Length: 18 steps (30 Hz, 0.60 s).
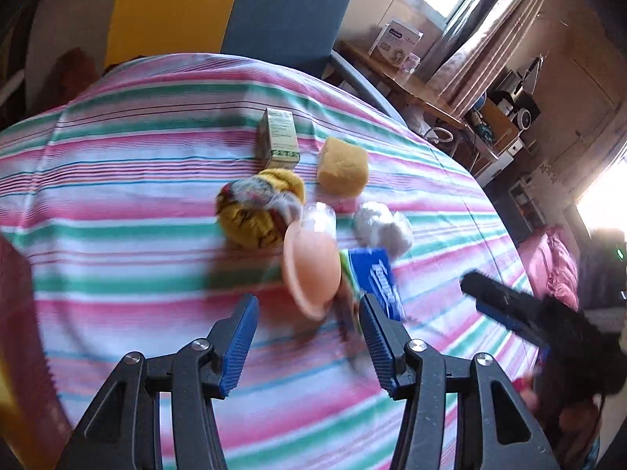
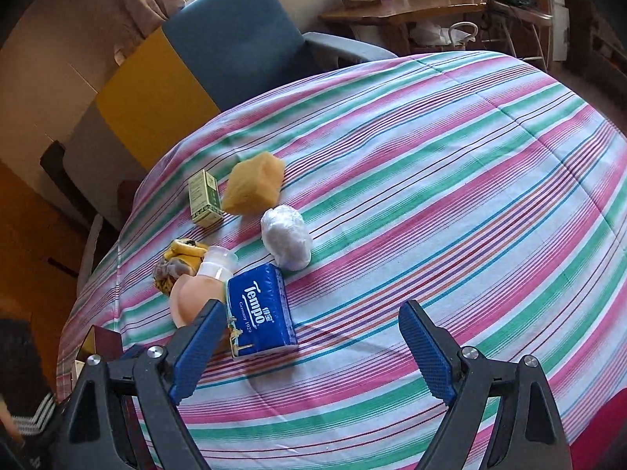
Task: Organize objects
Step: 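Move the left tool to the peach round pad and grasp it, then carry the peach pad into the tray with the left tool while the right tool grasps the Tempo pack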
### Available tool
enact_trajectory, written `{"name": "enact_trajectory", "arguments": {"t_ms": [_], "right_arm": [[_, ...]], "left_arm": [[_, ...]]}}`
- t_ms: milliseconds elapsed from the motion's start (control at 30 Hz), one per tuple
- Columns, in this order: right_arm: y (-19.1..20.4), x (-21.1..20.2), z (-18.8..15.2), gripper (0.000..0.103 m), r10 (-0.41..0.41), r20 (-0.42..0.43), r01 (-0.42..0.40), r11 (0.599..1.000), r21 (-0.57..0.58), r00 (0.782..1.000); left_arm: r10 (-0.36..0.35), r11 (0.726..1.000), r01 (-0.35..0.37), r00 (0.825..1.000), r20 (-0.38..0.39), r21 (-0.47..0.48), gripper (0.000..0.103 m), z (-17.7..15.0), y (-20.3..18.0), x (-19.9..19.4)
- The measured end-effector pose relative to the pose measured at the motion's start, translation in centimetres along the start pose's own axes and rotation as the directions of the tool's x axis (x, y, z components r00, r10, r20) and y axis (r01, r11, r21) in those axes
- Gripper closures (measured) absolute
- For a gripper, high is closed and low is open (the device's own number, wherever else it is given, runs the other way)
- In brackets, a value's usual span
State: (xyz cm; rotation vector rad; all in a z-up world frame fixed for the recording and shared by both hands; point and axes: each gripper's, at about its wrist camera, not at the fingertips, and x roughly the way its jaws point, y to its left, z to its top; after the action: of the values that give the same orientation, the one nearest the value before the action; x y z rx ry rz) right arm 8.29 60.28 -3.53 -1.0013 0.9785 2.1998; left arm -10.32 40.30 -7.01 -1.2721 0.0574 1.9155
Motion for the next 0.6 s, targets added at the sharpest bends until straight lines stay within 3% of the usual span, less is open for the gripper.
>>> {"name": "enact_trajectory", "arguments": {"t_ms": [233, 300, 333, 433, 600], "right_arm": [[0.3, 0.3, 0.1, 0.012, 0.017, -0.017, -0.017, 1.000, -0.004, 1.000], [0.3, 0.4, 0.1, 0.012, 0.017, -0.018, -0.017, 1.000, -0.005, 1.000], [0.3, 0.6, 0.1, 0.012, 0.010, -0.020, -0.010, 1.000, -0.006, 1.000], [0.3, 0.9, 0.1, 0.012, -0.008, -0.022, 0.008, 1.000, -0.026, 1.000], [0.8, 1.5, -0.1, 0.019, -0.022, -0.035, 0.020, 0.997, -0.071, 0.999]], "left_arm": [[-0.026, 0.999, 0.024, 0.999, -0.033, -0.041, 0.045, 1.8, 0.1, 4.4], [-0.048, 0.997, 0.045, 0.998, -0.045, -0.059, 0.053, 2.0, 0.2, 5.4], [-0.068, 0.995, 0.064, 0.997, -0.044, -0.072, 0.063, 2.0, 0.4, 5.6], [-0.124, 0.989, 0.121, 0.992, -0.025, -0.084, 0.066, 1.4, 0.7, 4.9], [-0.106, 0.994, 0.106, 0.994, 0.010, -0.004, 0.067, -0.5, 0.3, 1.2]]}}
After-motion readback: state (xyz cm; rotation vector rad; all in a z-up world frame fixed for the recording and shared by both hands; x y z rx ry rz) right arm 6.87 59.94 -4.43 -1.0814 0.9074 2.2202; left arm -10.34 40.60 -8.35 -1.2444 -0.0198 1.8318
